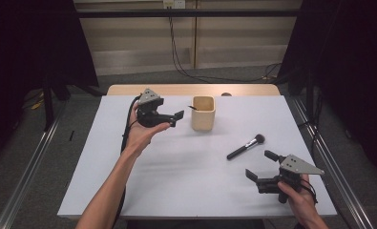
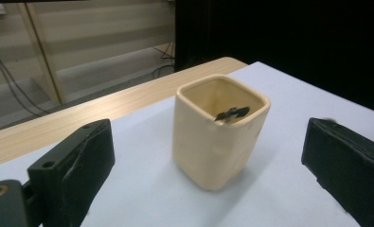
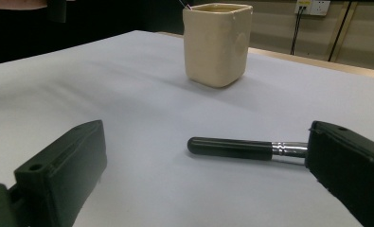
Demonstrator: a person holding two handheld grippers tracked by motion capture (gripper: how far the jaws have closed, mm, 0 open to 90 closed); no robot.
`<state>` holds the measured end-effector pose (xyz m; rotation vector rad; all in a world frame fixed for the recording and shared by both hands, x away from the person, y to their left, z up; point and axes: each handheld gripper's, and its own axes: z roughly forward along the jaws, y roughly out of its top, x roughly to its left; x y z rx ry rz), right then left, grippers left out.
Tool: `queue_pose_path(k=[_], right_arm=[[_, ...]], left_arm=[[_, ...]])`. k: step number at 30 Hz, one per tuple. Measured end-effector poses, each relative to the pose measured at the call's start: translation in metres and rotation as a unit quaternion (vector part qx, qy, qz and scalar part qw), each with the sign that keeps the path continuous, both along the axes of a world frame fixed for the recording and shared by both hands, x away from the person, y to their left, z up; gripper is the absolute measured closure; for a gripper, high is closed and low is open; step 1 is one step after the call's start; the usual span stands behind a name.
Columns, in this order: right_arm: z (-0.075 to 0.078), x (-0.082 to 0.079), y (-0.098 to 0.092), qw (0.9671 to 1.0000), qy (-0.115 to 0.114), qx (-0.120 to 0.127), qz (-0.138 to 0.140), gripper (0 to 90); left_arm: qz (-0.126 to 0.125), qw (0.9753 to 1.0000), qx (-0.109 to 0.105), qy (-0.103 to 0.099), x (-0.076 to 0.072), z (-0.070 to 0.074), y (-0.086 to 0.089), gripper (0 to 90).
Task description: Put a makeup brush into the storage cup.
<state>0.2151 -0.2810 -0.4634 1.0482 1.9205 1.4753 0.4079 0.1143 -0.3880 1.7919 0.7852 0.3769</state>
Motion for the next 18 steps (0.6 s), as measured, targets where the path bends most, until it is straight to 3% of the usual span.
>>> queue_pose_path(k=[7, 9, 14, 18], right_arm=[[0.000, 0.000, 0.000, 1.0000, 0.000, 0.000, -0.001, 0.0], [0.000, 0.000, 0.000, 1.0000, 0.000, -0.001, 0.000, 0.0], [0.000, 0.000, 0.000, 1.0000, 0.000, -0.003, 0.001, 0.0], [0.000, 0.000, 0.000, 1.0000, 0.000, -0.001, 0.000, 0.0]], left_arm=[[0.007, 1.0000, 0.003, -0.003, -0.007, -0.004, 0.010, 3.3], [0.002, 1.0000, -0.008, 0.003, -0.008, -0.005, 0.013, 3.4], [-0.001, 1.0000, -0.002, -0.007, -0.016, -0.011, 0.014, 4.8], [-0.013, 0.9997, -0.013, -0.015, -0.025, -0.010, 0.017, 4.9]])
